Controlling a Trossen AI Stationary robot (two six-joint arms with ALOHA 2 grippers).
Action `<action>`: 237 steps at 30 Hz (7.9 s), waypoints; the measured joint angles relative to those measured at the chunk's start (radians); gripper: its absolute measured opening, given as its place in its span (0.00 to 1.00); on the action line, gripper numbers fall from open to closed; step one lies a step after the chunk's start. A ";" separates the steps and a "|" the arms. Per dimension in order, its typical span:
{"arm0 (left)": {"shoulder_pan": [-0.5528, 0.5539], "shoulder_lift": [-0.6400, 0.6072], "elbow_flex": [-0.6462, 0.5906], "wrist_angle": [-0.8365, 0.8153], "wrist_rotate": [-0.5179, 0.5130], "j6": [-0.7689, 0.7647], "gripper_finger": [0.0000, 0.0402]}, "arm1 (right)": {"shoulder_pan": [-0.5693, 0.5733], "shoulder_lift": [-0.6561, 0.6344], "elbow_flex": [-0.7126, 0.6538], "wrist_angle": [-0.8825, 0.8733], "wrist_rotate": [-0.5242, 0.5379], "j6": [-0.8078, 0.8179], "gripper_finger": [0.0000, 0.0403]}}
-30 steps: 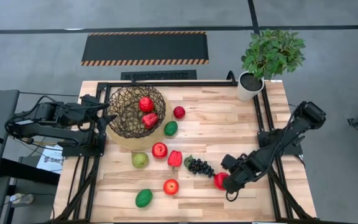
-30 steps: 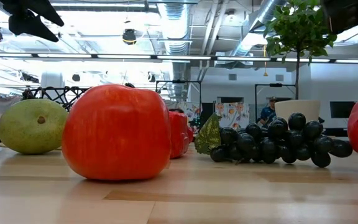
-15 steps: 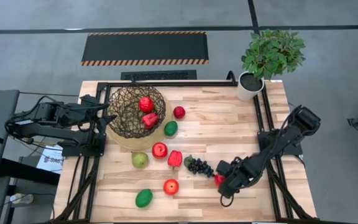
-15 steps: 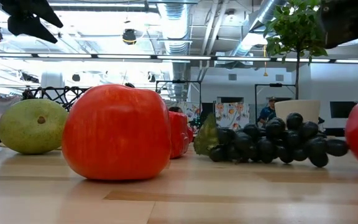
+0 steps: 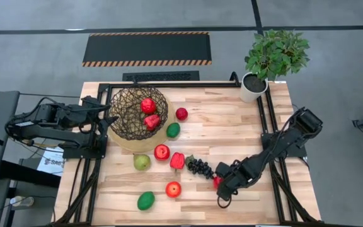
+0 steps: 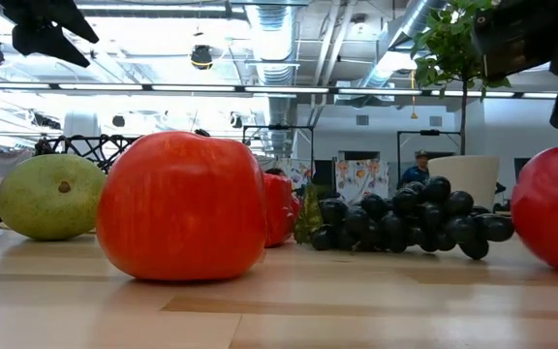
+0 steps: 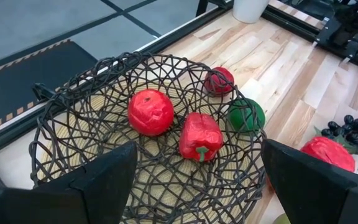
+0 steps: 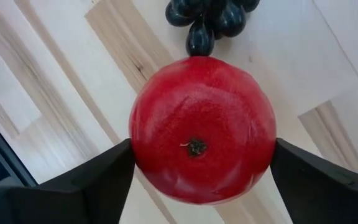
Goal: Build produce basket
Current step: Put the red apple into the black wire basket, then put the red bell pepper into the black wire basket
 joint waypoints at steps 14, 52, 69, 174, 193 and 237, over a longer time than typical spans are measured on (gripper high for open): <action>0.000 0.000 0.000 -0.001 -0.007 0.000 0.82 | -0.035 -0.028 0.190 -0.160 0.074 -0.086 0.78; 0.000 0.000 0.000 -0.029 -0.122 0.146 0.82 | -0.767 0.026 0.461 0.592 0.127 -0.940 0.79; 0.000 -0.001 0.000 0.005 -0.110 0.102 0.82 | -0.795 0.584 1.007 0.528 0.127 -0.973 0.79; 0.000 -0.001 0.001 -0.068 -0.064 0.112 0.82 | -0.464 0.441 1.019 -0.286 0.053 -0.814 0.95; 0.000 -0.001 0.001 -0.068 -0.064 0.086 0.82 | -0.443 0.443 0.803 -0.187 0.128 -0.366 0.95; 0.000 -0.009 0.001 -0.055 -0.067 0.085 0.82 | -0.373 0.586 0.810 -0.163 0.169 -0.040 0.77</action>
